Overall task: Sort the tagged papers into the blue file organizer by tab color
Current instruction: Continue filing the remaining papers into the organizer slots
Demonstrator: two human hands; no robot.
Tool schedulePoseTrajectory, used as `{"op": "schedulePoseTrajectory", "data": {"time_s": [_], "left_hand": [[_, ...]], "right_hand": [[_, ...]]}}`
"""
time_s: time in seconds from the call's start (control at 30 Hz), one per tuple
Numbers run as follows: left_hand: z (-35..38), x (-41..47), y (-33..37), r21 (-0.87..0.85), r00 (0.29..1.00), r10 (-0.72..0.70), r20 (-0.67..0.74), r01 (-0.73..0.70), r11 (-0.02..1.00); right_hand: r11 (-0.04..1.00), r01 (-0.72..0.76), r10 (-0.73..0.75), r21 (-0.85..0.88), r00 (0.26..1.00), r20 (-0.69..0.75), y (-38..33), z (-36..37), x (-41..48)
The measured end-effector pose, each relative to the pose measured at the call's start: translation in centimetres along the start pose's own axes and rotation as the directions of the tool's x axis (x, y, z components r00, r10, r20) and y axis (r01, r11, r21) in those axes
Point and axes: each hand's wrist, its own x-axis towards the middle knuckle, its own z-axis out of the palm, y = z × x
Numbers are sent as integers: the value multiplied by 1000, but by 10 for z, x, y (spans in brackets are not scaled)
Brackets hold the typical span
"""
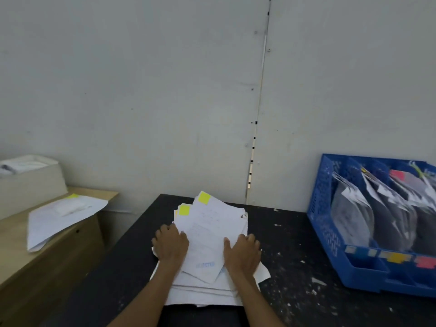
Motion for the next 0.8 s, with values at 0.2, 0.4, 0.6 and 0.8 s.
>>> {"op": "schedulePoseTrajectory", "data": {"time_s": [0.2, 0.4, 0.6, 0.8], "left_hand": [[-3, -5, -9, -141, 992, 15, -126, -33, 990], [-8, -8, -7, -201, 990, -34, -136, 6, 980], [-7, -8, -11, -387, 976, -8, -216, -78, 919], [-8, -12, -10, -496, 980, 28, -198, -125, 859]], "right_hand": [[998, 40, -34, 54, 995, -94, -4, 10, -1], [997, 59, -56, 40, 995, -85, -1, 11, -5], [996, 28, -21, 79, 995, -93, 0, 9, -5], [978, 3, 16, 210, 996, -88, 1, 7, -7]]}}
